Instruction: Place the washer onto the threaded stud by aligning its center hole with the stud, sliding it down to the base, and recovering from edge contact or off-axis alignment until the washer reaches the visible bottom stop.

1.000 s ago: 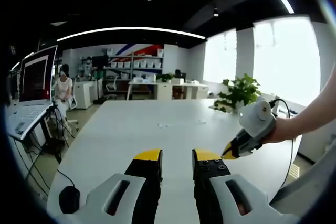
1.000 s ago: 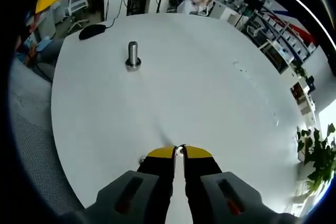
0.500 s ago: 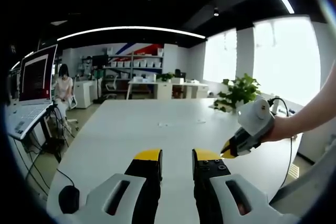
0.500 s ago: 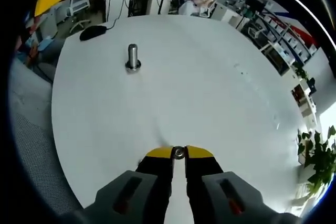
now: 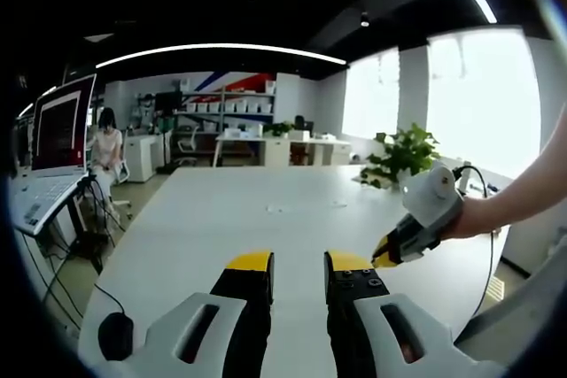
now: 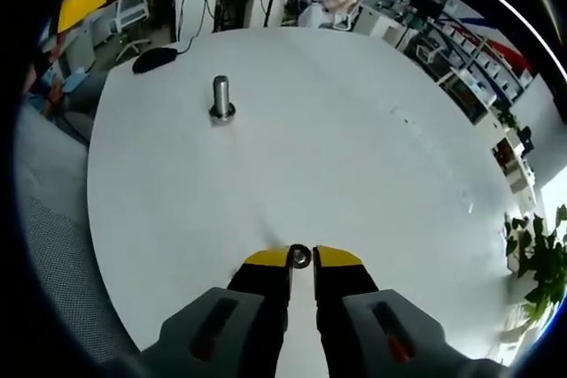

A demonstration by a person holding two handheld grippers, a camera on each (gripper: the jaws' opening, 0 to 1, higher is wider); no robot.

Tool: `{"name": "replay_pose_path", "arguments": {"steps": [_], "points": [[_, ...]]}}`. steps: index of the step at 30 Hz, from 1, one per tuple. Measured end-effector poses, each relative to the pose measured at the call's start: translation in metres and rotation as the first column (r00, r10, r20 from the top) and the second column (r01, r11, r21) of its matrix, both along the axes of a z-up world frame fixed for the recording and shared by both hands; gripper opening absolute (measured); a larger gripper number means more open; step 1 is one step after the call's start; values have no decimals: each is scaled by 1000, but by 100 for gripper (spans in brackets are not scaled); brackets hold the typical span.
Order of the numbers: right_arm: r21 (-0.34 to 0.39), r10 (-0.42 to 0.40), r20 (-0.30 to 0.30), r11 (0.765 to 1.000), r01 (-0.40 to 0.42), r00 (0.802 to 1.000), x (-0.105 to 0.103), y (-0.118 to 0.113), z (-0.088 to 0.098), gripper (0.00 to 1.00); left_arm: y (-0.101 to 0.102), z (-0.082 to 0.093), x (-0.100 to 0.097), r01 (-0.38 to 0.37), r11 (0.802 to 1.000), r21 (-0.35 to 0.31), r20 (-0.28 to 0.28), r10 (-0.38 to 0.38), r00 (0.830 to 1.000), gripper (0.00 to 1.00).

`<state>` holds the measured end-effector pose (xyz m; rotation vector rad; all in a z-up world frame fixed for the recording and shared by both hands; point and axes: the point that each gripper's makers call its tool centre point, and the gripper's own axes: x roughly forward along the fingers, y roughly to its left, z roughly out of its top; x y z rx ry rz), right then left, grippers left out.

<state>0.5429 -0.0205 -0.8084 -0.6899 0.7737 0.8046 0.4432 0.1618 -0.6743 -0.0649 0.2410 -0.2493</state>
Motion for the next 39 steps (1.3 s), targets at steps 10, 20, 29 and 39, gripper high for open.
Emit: {"name": "replay_pose_path", "arguments": {"steps": [10,20,29,39], "points": [[187,-163,-68,967,173,984,5,-13,4,11,-1,-1,0,2,1000,3,-4,-2,1000,21],[421,-295,-244,826,375,924,8,-14,4,11,-1,-3,0,5,1000,11,-10,-5,1000,21],[533,-348,-424,651,541,836,9,-20,-1,11,-3,-5,0,12,1000,15,-16,-12,1000,21],[566,-329,-506,571,595,797,3,-17,-4,10,-3,-6,0,11,1000,17,-21,-11,1000,21]]}}
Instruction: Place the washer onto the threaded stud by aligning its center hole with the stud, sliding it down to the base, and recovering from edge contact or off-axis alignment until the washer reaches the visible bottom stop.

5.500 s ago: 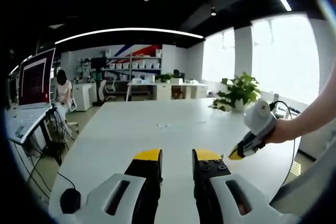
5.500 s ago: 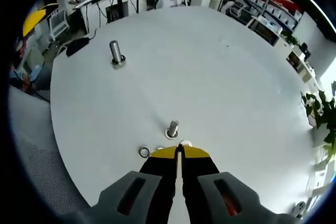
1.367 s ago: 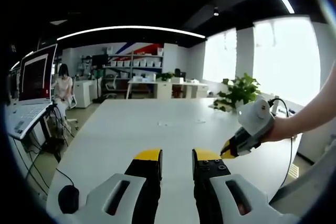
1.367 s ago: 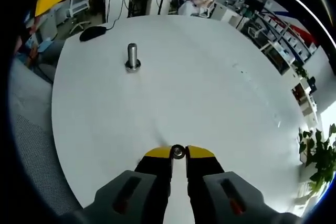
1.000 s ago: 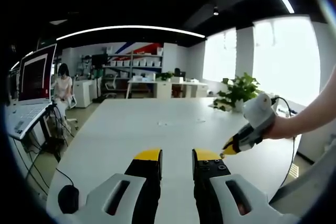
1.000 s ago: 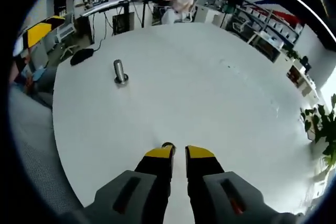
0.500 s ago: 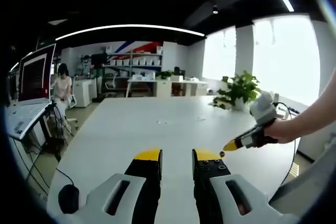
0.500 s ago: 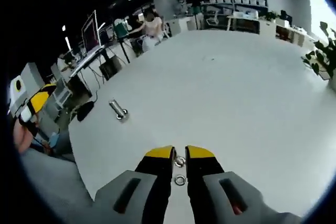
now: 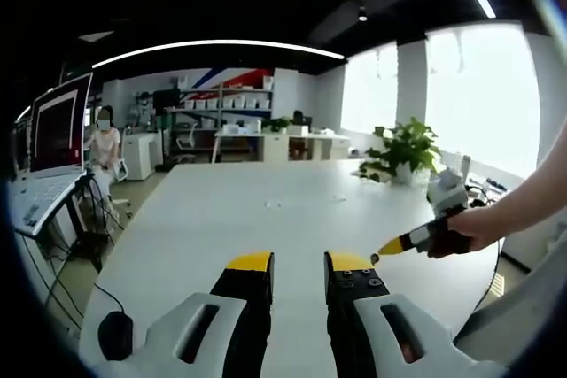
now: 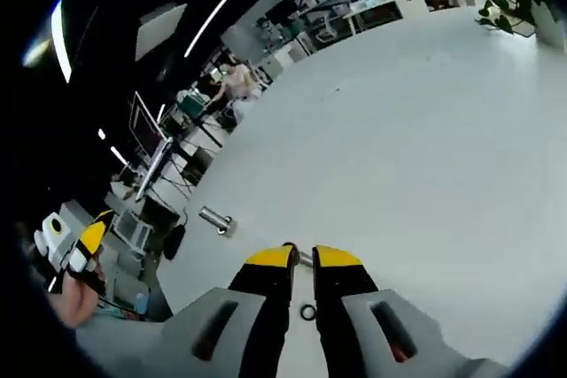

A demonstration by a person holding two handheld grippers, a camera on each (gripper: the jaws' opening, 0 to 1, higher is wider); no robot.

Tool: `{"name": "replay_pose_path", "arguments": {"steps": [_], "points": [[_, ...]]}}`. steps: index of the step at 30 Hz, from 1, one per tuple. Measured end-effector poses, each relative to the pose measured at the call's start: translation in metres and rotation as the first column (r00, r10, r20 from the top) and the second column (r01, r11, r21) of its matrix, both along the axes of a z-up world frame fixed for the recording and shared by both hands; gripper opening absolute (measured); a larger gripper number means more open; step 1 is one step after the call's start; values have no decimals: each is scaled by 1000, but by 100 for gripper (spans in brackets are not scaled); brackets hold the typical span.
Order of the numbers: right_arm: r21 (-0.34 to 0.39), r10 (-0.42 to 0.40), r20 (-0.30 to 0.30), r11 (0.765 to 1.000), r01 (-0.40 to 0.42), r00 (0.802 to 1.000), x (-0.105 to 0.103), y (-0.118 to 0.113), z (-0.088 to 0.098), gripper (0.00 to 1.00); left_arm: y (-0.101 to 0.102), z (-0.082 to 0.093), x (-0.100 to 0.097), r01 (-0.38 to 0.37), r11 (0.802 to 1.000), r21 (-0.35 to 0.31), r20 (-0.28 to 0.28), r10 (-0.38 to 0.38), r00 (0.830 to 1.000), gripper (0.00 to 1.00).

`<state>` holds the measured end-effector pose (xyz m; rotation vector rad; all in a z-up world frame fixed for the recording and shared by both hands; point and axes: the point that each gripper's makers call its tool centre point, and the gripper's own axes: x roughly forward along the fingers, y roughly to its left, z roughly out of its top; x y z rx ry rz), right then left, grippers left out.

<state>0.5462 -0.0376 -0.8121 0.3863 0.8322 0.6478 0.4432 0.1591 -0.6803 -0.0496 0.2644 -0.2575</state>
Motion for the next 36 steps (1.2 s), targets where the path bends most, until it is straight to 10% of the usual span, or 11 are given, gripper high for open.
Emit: {"name": "replay_pose_path", "arguments": {"steps": [36], "points": [[189,-48,-103,980,67,993,-6,6,-5,6,1,-5,0,0,1000,18,-14,0,1000,20]]}}
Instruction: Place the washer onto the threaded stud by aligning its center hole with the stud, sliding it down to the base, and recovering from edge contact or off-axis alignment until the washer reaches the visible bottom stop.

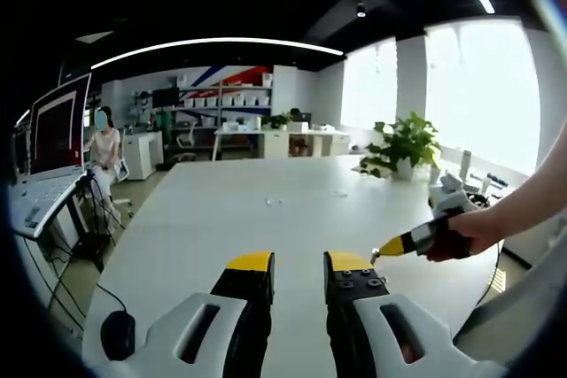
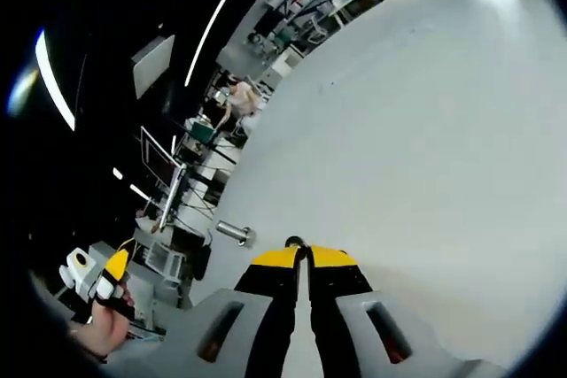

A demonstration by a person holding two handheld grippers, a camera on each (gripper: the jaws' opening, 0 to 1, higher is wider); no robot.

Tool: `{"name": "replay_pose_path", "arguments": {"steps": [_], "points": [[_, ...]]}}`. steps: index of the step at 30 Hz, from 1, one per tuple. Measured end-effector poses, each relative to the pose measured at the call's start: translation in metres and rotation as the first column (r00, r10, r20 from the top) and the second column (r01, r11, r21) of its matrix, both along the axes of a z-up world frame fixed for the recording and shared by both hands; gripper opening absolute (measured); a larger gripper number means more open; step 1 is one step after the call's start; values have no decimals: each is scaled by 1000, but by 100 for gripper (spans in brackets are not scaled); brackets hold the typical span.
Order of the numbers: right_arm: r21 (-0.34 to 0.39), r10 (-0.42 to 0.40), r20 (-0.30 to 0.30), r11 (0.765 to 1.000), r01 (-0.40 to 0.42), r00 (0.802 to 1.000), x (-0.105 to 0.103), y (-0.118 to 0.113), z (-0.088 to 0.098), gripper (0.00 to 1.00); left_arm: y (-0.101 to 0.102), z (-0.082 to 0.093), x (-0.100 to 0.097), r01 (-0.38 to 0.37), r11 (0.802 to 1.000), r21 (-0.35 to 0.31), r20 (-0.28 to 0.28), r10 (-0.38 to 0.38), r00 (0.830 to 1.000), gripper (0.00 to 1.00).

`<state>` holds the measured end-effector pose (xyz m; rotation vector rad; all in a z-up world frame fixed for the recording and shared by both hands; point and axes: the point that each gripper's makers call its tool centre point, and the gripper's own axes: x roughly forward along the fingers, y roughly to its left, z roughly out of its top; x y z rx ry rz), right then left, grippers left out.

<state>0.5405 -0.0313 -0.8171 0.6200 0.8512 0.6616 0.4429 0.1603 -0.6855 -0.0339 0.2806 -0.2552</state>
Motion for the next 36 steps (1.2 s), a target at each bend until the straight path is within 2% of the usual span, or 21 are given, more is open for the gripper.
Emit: {"name": "replay_pose_path", "arguments": {"steps": [20,36], "points": [[-16,-2,8,1000,2,1000,1,-2,5,5,-1,0,-1,3,1000,6,-1,-3,1000,20],[-27,-6,-25,1000,5,1000,4,0,6,5,-2,0,0,6,1000,5,-1,-6,1000,20]]}}
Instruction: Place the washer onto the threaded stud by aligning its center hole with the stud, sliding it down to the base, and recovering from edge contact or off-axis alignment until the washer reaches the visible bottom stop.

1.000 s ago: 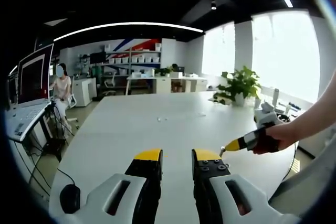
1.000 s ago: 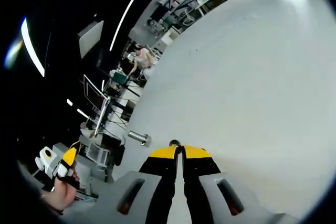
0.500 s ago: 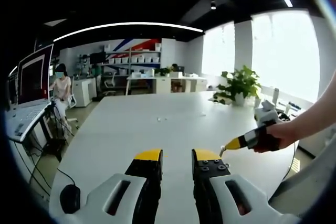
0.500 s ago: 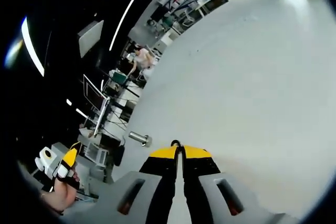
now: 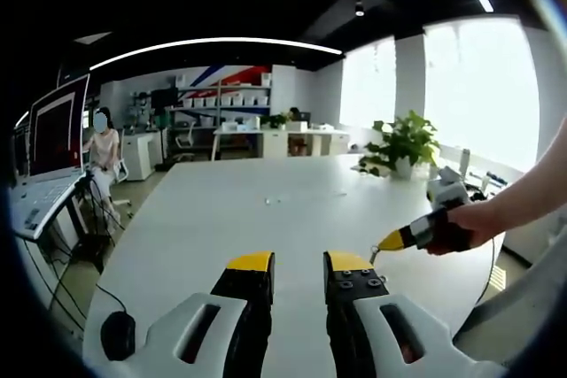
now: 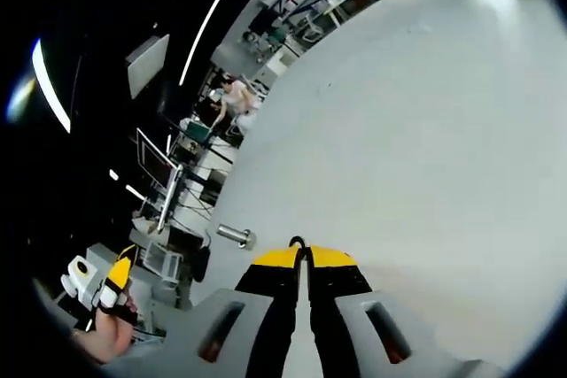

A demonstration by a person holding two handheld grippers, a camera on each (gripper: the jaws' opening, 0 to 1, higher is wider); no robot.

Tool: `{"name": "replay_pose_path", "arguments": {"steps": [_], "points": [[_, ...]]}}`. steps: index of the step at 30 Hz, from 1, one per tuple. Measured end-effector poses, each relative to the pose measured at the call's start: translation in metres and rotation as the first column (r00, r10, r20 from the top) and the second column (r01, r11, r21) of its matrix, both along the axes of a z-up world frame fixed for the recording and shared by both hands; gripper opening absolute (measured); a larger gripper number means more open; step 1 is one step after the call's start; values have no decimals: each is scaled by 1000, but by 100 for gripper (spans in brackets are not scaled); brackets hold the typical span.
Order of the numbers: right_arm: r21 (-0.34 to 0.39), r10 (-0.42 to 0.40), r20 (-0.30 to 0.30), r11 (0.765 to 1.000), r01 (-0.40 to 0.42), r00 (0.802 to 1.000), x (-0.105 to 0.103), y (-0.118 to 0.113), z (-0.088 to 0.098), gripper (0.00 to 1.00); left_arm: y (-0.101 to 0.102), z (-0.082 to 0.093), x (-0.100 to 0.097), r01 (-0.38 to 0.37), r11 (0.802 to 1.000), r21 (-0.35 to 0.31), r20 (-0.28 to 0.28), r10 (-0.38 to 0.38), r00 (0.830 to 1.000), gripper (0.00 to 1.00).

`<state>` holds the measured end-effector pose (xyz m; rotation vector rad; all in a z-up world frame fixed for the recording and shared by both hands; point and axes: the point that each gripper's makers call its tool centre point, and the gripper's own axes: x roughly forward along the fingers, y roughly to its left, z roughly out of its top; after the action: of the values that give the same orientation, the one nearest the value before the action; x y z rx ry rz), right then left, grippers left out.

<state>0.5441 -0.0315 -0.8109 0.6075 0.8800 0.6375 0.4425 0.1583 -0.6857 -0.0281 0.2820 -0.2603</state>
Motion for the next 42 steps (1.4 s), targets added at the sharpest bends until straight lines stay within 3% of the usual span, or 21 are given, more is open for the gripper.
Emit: {"name": "replay_pose_path", "arguments": {"steps": [42], "points": [[-17,-18,-49,1000,17,999,-2,-1,-2,6,0,3,-1,0,1000,-6,8,0,1000,20]]}}
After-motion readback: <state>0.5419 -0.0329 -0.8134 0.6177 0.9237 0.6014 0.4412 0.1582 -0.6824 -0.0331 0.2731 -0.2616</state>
